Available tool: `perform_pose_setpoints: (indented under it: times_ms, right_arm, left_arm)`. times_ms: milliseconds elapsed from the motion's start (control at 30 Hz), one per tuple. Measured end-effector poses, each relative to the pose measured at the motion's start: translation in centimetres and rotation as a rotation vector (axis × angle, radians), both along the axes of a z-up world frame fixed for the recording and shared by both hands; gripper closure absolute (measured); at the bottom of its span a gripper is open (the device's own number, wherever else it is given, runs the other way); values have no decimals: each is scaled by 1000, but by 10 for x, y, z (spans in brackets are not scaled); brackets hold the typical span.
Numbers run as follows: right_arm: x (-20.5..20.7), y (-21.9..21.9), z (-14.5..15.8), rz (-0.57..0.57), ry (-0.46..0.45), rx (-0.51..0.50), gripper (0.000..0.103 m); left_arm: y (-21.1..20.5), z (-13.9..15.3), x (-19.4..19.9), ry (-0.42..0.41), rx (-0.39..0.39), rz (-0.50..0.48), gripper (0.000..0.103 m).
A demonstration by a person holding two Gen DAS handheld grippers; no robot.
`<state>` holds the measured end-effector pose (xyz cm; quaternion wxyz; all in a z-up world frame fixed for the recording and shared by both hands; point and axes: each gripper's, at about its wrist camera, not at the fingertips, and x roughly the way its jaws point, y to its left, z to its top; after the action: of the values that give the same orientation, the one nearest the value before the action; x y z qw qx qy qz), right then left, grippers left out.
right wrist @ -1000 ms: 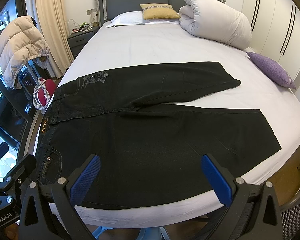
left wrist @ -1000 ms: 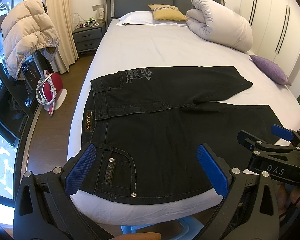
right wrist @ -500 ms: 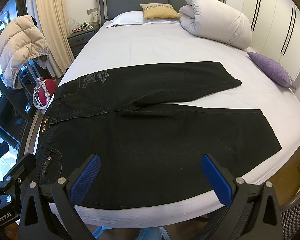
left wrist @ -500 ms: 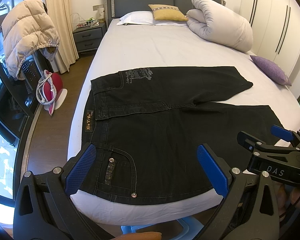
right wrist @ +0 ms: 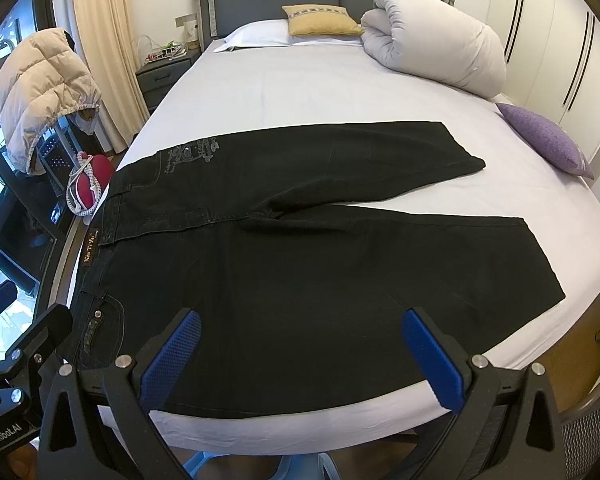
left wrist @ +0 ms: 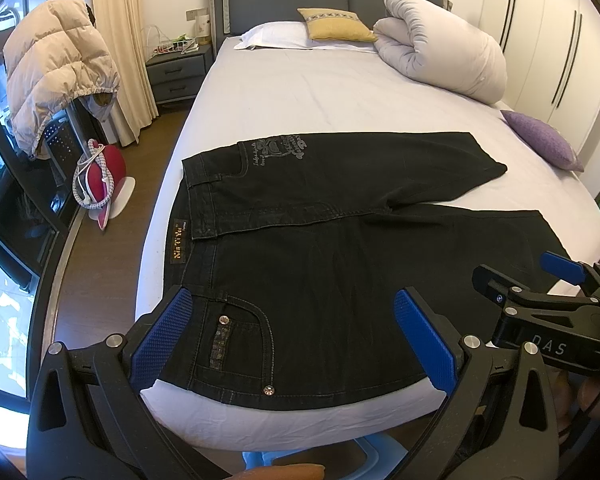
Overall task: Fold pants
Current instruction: 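Move the left tool to the jeans waistband while the right tool reaches the waistband too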
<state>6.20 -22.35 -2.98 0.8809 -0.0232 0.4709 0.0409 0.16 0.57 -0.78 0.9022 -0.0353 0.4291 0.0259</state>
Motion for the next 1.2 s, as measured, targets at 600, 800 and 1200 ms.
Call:
perform_pose_setpoints:
  times_ms: [600,800,1200]
  right_arm:
    - [20,-18,5,6,-56,95,0]
    - [51,-20,3,26,-86,114,0]
    - [123,-9,-20,101,-69,128,0]
  left_arm:
    - [32,-6,40,-102,143,-33,0]
    - [59,-29,105,-35,214,-111,0]
    - [101,-66,233,-14,219,-132,0]
